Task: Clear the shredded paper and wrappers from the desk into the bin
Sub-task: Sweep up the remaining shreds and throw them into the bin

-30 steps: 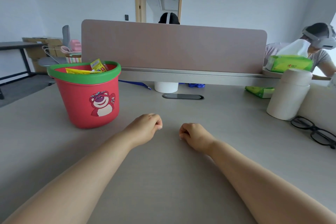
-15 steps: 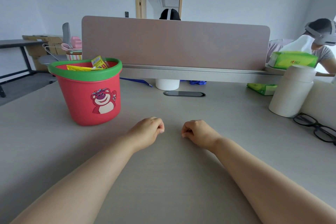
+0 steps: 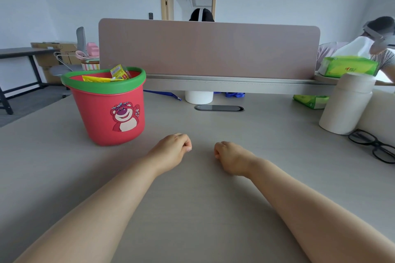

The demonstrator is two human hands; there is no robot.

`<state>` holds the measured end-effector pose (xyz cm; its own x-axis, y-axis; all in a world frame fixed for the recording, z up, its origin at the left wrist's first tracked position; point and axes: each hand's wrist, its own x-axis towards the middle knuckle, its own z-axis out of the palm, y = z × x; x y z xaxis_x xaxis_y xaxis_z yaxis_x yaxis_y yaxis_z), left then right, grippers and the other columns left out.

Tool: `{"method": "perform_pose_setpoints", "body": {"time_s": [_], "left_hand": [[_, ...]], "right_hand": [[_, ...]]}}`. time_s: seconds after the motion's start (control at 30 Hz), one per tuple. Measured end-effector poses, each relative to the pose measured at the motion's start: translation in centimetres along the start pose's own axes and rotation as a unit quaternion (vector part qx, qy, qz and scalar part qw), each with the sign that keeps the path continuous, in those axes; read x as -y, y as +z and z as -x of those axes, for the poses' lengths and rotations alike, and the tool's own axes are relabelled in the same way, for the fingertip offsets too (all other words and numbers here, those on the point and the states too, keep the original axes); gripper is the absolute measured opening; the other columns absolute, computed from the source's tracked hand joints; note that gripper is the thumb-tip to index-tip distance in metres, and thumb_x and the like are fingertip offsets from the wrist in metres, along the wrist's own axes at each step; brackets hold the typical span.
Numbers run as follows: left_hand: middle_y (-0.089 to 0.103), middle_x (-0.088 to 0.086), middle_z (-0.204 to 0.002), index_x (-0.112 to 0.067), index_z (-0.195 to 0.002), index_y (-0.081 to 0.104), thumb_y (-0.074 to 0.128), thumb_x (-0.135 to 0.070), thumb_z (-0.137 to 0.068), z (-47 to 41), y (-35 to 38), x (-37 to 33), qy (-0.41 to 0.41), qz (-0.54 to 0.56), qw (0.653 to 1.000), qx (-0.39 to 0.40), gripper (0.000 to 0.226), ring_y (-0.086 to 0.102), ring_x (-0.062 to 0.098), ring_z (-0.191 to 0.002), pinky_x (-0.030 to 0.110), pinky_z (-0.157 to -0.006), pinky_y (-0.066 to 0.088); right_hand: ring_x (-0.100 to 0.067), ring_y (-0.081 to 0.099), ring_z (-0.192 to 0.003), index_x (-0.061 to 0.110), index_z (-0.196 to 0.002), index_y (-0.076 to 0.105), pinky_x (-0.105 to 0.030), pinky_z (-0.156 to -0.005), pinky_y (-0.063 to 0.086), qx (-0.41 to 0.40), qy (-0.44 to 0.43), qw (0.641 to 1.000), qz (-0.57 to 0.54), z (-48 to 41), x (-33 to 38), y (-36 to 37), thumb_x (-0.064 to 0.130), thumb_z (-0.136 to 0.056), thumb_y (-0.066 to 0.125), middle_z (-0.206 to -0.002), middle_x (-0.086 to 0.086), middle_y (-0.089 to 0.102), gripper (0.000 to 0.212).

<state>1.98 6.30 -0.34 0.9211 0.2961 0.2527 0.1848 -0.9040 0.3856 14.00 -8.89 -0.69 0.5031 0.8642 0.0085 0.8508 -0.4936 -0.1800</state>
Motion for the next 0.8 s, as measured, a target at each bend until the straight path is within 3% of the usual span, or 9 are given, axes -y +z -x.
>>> {"method": "perform_pose_setpoints", "body": {"time_s": [0.1, 0.2, 0.27, 0.4, 0.5, 0.57, 0.63, 0.8], "left_hand": [[0.05, -0.005, -0.088, -0.018, -0.079, 0.047, 0.047, -0.011, -0.091, 0.1, -0.9, 0.0, -0.006, 0.01, 1.0, -0.025, 0.014, 0.047, 0.016, -0.082, 0.024, -0.072, 0.032], [0.05, -0.005, -0.088, -0.012, -0.084, 0.055, 0.048, -0.011, -0.091, 0.2, -2.9, -0.4, 0.004, 0.011, 0.996, -0.083, 0.01, 0.05, 0.018, -0.083, 0.024, -0.071, 0.032], [0.05, -0.004, -0.088, -0.007, -0.087, 0.057, 0.048, -0.009, -0.091, 0.4, -5.0, -0.8, 0.018, 0.002, 0.991, -0.133, 0.009, 0.05, 0.019, -0.083, 0.026, -0.07, 0.032], [0.058, 0.006, -0.085, -0.003, -0.082, 0.057, 0.052, -0.001, -0.086, 1.3, -11.3, -0.2, 0.052, -0.064, 0.958, -0.273, 0.007, 0.054, 0.026, -0.079, 0.033, -0.069, 0.037], [0.064, 0.016, -0.094, -0.002, -0.084, 0.059, 0.052, -0.003, -0.087, 0.8, -16.9, 1.8, 0.002, -0.126, 0.916, -0.381, 0.008, 0.059, 0.033, -0.087, 0.041, -0.073, 0.043], [0.065, 0.015, -0.107, -0.004, -0.088, 0.061, 0.05, -0.004, -0.088, -0.4, -20.1, 3.5, -0.05, -0.139, 0.917, -0.37, 0.011, 0.059, 0.032, -0.099, 0.042, -0.082, 0.046], [0.066, 0.013, -0.111, -0.006, -0.09, 0.063, 0.05, -0.007, -0.089, -1.5, -22.0, 5.2, -0.088, -0.152, 0.93, -0.324, 0.013, 0.059, 0.028, -0.103, 0.039, -0.086, 0.047], [0.069, 0.009, -0.095, -0.006, -0.084, 0.072, 0.057, -0.003, -0.084, -2.4, -23.6, 7.9, -0.121, -0.15, 0.957, -0.217, 0.015, 0.061, 0.016, -0.095, 0.026, -0.079, 0.045]], "right_hand": [[-0.03, 0.052, -0.095, 0.007, -0.096, 0.053, -0.026, -0.075, 0.038, -0.031, 0.0, 0.996, -0.083, -0.2, -0.2, -0.5, 0.008, -0.09, 0.037, -0.101, -0.014, 0.056, 0.017], [-0.015, 0.048, -0.068, 0.005, -0.091, 0.055, -0.011, -0.053, 0.036, -0.093, -0.014, 0.979, -0.183, -0.5, 0.9, -2.4, 0.007, -0.09, 0.04, -0.077, 0.001, 0.052, 0.015], [-0.005, 0.04, -0.058, 0.011, -0.081, 0.052, -0.003, -0.049, 0.036, -0.123, -0.034, 0.964, -0.233, -1.2, 2.3, -4.3, 0.007, -0.09, 0.04, -0.065, 0.009, 0.045, 0.015], [-0.011, 0.035, -0.053, 0.021, -0.069, 0.043, -0.006, -0.041, 0.032, -0.17, -0.092, 0.933, -0.303, -4.1, 6.6, -8.4, 0.011, -0.092, 0.04, -0.06, 0.005, 0.04, 0.025], [-0.007, 0.035, -0.051, 0.014, -0.077, 0.046, -0.004, -0.042, 0.034, -0.22, -0.151, 0.913, -0.31, -7.4, 11.0, -11.8, 0.006, -0.091, 0.041, -0.059, 0.007, 0.04, 0.017], [-0.005, 0.039, -0.056, 0.011, -0.08, 0.049, -0.003, -0.049, 0.036, -0.246, -0.186, 0.902, -0.301, -9.9, 14.0, -13.6, 0.001, -0.089, 0.043, -0.062, 0.01, 0.043, 0.015], [-0.014, 0.045, -0.066, 0.005, -0.083, 0.055, -0.012, -0.053, 0.037, -0.242, -0.2, 0.906, -0.283, -12.3, 16.2, -14.6, 0.0, -0.088, 0.043, -0.068, 0.004, 0.05, 0.014], [-0.027, 0.058, -0.085, -0.002, -0.087, 0.063, -0.033, -0.077, 0.05, -0.23, -0.189, 0.929, -0.221, -16.4, 18.7, -14.6, -0.006, -0.082, 0.043, -0.094, -0.016, 0.068, 0.021]]}}
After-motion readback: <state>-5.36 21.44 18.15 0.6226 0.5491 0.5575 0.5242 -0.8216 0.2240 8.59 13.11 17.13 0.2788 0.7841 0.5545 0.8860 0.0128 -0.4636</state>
